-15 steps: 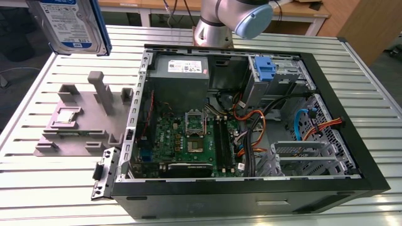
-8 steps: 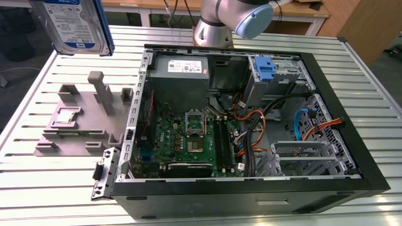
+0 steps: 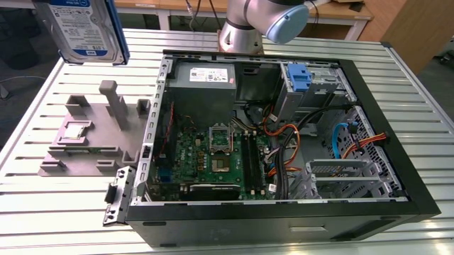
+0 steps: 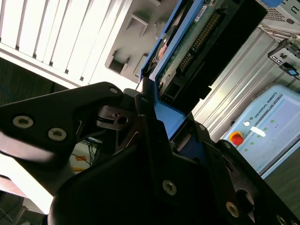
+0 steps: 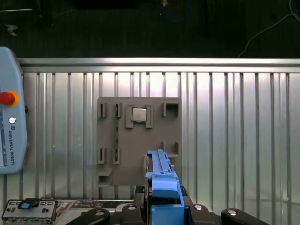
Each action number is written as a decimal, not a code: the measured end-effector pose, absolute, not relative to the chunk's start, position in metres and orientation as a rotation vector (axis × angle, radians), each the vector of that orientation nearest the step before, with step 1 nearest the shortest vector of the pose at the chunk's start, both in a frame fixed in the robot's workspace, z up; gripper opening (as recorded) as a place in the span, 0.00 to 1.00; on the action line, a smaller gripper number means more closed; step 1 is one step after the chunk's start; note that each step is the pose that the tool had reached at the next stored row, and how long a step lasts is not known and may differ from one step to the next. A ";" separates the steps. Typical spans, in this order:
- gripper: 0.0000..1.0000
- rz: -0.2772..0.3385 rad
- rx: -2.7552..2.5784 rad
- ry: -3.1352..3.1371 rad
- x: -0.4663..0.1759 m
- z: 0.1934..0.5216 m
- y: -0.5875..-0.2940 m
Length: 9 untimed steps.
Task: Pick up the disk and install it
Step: 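Pick up the disk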
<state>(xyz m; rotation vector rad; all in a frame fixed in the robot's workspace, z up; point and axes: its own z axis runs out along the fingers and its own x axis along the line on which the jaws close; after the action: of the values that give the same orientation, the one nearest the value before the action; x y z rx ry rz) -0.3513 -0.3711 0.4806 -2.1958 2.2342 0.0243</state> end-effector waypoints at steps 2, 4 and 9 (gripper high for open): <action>0.37 0.024 -2.196 2.234 -0.351 0.481 -0.373; 0.37 0.024 -2.196 2.234 -0.351 0.481 -0.374; 0.37 0.024 -2.196 2.234 -0.351 0.480 -0.378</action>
<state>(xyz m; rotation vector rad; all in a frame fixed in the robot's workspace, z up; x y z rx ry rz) -0.3510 -0.3785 0.4805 -2.1959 2.2341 0.0243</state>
